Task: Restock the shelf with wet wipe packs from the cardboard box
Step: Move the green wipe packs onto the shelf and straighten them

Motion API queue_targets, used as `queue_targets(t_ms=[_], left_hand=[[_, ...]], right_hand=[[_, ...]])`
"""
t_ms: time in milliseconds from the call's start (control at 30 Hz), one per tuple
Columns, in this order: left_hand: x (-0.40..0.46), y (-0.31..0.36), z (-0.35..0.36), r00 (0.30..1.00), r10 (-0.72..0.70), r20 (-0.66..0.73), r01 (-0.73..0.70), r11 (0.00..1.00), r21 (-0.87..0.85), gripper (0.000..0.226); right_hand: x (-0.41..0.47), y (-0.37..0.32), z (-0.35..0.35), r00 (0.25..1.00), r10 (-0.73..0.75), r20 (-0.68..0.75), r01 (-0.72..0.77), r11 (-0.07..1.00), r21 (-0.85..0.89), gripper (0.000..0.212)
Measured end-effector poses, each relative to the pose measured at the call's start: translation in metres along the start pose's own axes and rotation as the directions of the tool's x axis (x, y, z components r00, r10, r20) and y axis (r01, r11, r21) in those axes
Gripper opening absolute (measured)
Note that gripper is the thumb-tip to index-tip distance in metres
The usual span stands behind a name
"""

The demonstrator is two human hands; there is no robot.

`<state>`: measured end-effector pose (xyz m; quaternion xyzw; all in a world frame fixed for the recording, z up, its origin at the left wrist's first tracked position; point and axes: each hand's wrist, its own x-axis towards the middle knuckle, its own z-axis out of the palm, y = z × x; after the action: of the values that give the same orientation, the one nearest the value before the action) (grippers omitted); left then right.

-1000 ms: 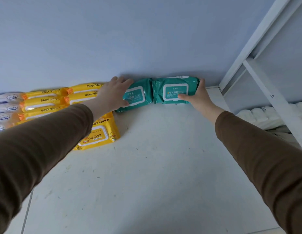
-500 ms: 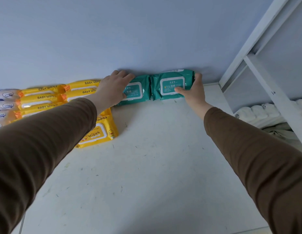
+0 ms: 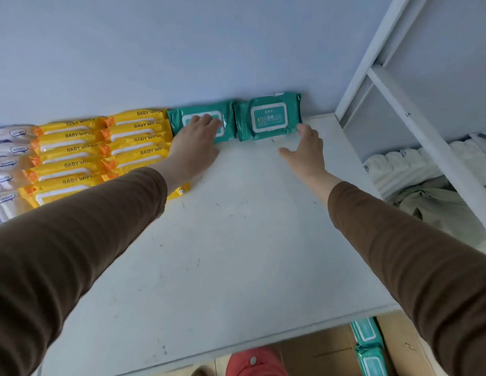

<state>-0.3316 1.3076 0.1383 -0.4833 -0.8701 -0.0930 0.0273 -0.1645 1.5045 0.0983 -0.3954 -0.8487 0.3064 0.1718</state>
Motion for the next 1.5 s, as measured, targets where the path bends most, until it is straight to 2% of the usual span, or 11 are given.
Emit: queue_targets(t_ms=[100,233,467,633,800,1000,1100,1233,1433,1500], left_hand=[[-0.038,0.024,0.0,0.997,0.021,0.068,-0.017,0.998,-0.061,0.055],[-0.105,0.059,-0.007,0.994,0.087,0.066,-0.078,0.989,-0.125,0.051],[-0.236,0.12,-0.01,0.983,0.178,0.054,-0.157,0.949,-0.275,0.047],[-0.291,0.183,-0.002,0.956,0.291,0.042,-0.261,0.904,-0.338,0.044],[-0.327,0.255,0.032,0.928,0.358,0.104,-0.295,0.876,-0.383,0.043],[-0.354,0.343,0.115,0.852,0.417,0.315,-0.275,0.87,-0.41,0.045],[-0.361,0.39,0.166,0.81,0.391,0.438,-0.218,0.893,-0.394,0.047],[-0.361,0.45,0.238,0.744,0.341,0.574,-0.144,0.921,-0.361,0.046],[-0.337,0.511,0.353,0.66,0.318,0.68,-0.187,0.947,-0.261,0.047],[-0.323,0.524,0.395,0.66,0.316,0.681,-0.199,0.948,-0.247,0.048]], right_hand=[[-0.056,0.0,-0.013,0.996,-0.067,0.054,0.069,0.996,-0.049,0.06],[-0.143,0.005,-0.035,0.989,-0.13,0.064,0.135,0.987,-0.088,0.055],[-0.308,0.032,-0.077,0.987,-0.152,0.044,0.156,0.985,-0.08,0.047],[-0.394,0.074,-0.113,0.994,-0.111,-0.019,0.109,0.991,-0.078,0.039],[-0.445,0.148,-0.142,0.997,0.033,-0.069,-0.036,0.998,-0.048,0.031],[-0.491,0.267,-0.167,0.935,0.339,-0.104,-0.336,0.941,0.051,0.024],[-0.503,0.341,-0.169,0.876,0.481,-0.038,-0.477,0.875,0.082,0.025],[-0.511,0.439,-0.152,0.776,0.608,0.166,-0.625,0.777,0.073,0.037],[-0.499,0.551,-0.105,0.657,0.685,0.315,-0.701,0.709,-0.077,0.052],[-0.492,0.583,-0.086,0.632,0.699,0.335,-0.713,0.694,-0.103,0.056]])
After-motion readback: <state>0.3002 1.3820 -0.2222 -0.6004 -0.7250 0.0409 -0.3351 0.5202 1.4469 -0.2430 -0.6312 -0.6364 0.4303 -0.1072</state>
